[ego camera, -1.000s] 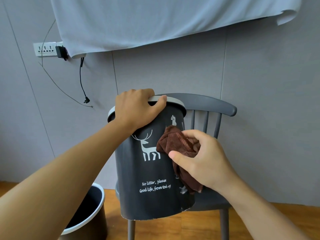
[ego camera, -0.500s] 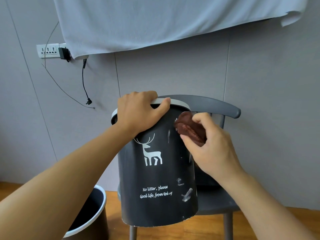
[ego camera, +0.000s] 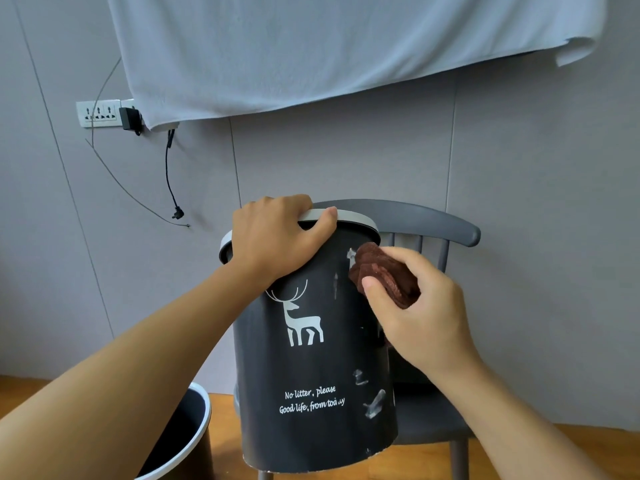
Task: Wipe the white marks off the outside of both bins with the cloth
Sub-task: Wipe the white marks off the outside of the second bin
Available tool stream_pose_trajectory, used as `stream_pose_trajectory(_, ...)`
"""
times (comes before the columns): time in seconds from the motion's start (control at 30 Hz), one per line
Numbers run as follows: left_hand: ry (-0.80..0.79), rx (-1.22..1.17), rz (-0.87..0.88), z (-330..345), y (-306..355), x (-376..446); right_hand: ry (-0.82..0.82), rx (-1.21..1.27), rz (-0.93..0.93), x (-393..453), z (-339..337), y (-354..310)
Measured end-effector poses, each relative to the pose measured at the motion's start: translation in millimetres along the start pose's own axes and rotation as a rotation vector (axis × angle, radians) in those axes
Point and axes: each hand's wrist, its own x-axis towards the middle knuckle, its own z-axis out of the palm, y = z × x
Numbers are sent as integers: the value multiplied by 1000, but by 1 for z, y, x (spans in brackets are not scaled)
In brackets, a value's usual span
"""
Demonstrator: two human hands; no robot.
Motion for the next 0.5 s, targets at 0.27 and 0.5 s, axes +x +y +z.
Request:
stream_pose_trajectory(0.27, 10, -12, 15, 2, 2, 0, 10, -114, -84, 18, 5, 6)
stream_pose_trajectory(0.5, 32, -44, -12, -1, -9, -3, -196, -146, -224, 4, 3, 3)
